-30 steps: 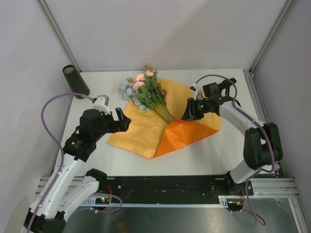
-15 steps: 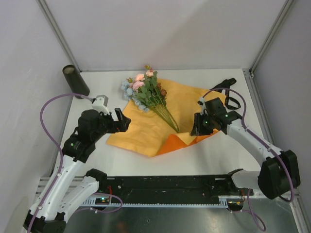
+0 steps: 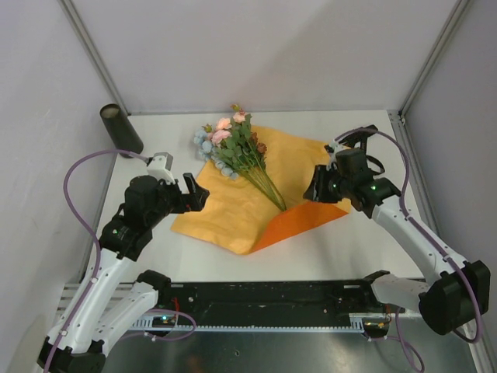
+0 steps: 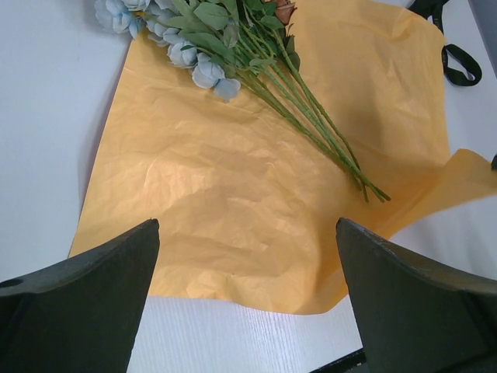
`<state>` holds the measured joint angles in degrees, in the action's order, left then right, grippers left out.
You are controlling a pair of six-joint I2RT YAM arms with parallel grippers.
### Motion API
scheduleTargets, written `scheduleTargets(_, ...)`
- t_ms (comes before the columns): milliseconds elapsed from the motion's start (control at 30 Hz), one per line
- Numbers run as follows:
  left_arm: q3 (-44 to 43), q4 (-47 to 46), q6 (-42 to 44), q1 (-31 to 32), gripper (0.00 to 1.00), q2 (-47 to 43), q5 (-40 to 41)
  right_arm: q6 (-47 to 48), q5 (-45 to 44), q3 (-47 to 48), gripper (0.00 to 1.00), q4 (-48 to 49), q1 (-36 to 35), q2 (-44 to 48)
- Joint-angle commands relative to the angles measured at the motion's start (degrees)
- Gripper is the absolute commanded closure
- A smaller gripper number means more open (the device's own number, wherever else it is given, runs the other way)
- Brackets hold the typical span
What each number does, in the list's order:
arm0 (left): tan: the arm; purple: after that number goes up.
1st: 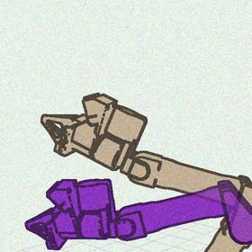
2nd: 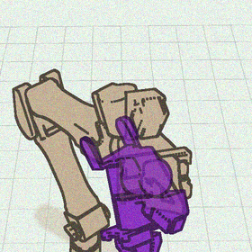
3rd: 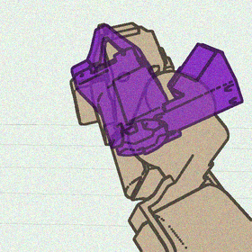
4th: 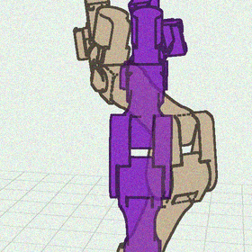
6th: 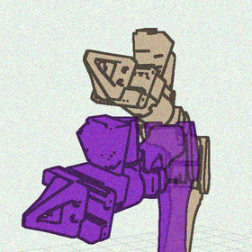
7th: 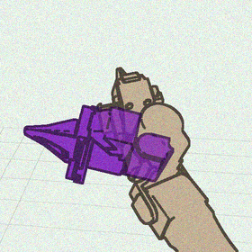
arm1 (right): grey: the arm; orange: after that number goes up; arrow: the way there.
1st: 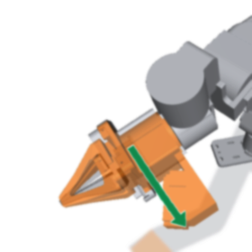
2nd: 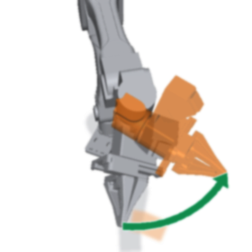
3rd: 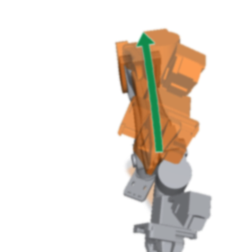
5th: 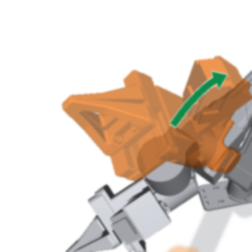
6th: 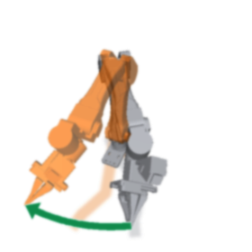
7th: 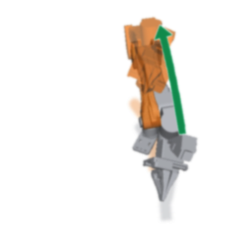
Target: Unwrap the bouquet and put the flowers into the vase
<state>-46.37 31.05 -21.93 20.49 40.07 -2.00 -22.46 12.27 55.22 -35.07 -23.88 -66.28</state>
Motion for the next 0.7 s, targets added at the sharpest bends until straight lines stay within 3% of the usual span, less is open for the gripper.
scheduleTargets(0,-0.1,-0.7,0.6,-0.5,0.0,-0.6,-0.4,1.1,1.0,5.4,0.6,12.1,0.0,-2.5)
scheduleTargets(267,-0.1,-0.7,0.7,-0.4,0.0,-0.8,-0.1,6.2,0.3,15.0,0.56,17.5,-0.1,-18.6)
scheduleTargets(467,0.0,-0.7,0.8,-0.4,0.0,-1.0,0.3,10.1,7.7,26.2,0.59,5.6,-0.2,-36.2)
scheduleTargets(667,-0.2,-0.7,0.9,-0.4,0.0,-0.6,0.0,14.0,13.1,29.4,0.62,-5.1,-0.2,-39.4)
